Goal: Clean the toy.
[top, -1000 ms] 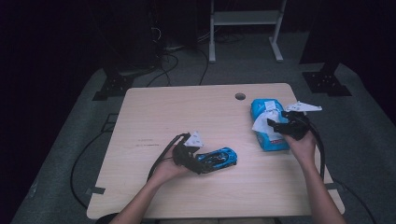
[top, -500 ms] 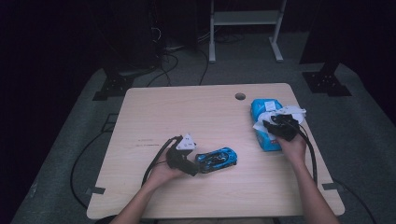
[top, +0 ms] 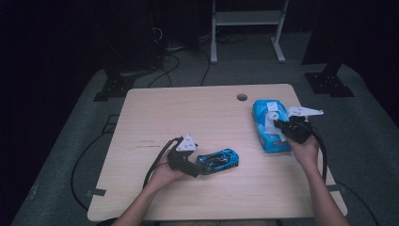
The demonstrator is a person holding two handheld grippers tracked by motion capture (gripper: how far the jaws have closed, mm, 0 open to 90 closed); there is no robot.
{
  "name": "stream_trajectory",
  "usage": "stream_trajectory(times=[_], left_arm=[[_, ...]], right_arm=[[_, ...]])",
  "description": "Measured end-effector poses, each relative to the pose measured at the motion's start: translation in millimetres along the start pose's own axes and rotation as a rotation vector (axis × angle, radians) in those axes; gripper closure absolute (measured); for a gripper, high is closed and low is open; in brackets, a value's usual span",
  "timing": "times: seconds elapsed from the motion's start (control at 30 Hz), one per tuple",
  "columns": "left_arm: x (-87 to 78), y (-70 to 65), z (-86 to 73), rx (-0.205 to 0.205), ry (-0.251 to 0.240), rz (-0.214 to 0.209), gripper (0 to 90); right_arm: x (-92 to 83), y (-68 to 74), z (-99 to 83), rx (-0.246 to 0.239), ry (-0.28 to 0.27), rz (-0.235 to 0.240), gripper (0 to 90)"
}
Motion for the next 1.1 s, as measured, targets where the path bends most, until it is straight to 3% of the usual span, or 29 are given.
stream_trajectory(times=[0.13, 0.23, 0.27, 0.43, 0.5, 0.63, 0.8, 0.87, 0.93, 1.0, 1.07, 1.1], left_arm=[[0.5, -1.3, -3.3, 0.003, 0.014, -0.007, 8.5], [-0.5, -2.2, -5.9, 0.036, 0.035, 0.005, 8.5], [-0.5, -3.5, -4.5, 0.029, 0.024, 0.002, 8.5], [0.4, -5.4, -2.1, 0.025, 0.015, -0.007, 8.5], [1.8, -7.3, -3.1, 0.030, 0.021, -0.013, 8.5], [1.8, -8.8, -1.7, 0.051, 0.024, -0.018, 8.5], [4.9, -8.6, -3.5, 0.047, 0.033, -0.030, 8.5], [5.6, -9.9, -3.4, 0.045, 0.031, -0.030, 8.5], [5.1, -10.8, -2.4, 0.051, 0.027, -0.032, 8.5], [6.2, -11.1, -2.4, 0.046, 0.028, -0.039, 8.5], [8.8, -11.7, -4.6, 0.037, 0.040, -0.055, 8.9], [10.0, -11.9, -6.3, 0.033, 0.052, -0.062, 8.9]], right_arm=[[-24.8, 12.7, 12.9, -0.027, -0.039, 0.044, 87.0], [-47.2, 35.3, 23.2, -0.064, -0.083, 0.101, 87.0], [-54.6, 43.9, 26.6, -0.088, -0.095, 0.117, 87.0], [-82.8, 100.4, 34.2, -0.146, -0.115, 0.270, 86.9], [-87.4, 122.4, 32.7, -0.130, -0.111, 0.362, 86.9], [-89.3, 156.4, 26.9, -0.130, -0.069, 0.485, 86.4], [-84.0, 180.4, 25.7, -0.126, -0.010, 0.573, 86.5], [-71.1, 182.3, 23.8, -0.149, 0.008, 0.556, 86.4], [-53.8, 184.2, 17.9, -0.130, 0.052, 0.583, 86.4], [-32.9, 181.6, 12.7, -0.141, 0.087, 0.548, 86.3], [-14.6, 181.0, 8.1, -0.133, 0.126, 0.544, 86.0], [-5.1, 179.1, 6.6, -0.152, 0.134, 0.507, 85.7]])
Point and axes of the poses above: each handheld gripper's, and its own axes: x roughly forward along the jaws, z roughly out of its top, y roughly to its left, the point moved 10 cm from there along x, roughly forward along the jaws, and after that the axes turned 3 degrees about -x, right-handed, at the moved point
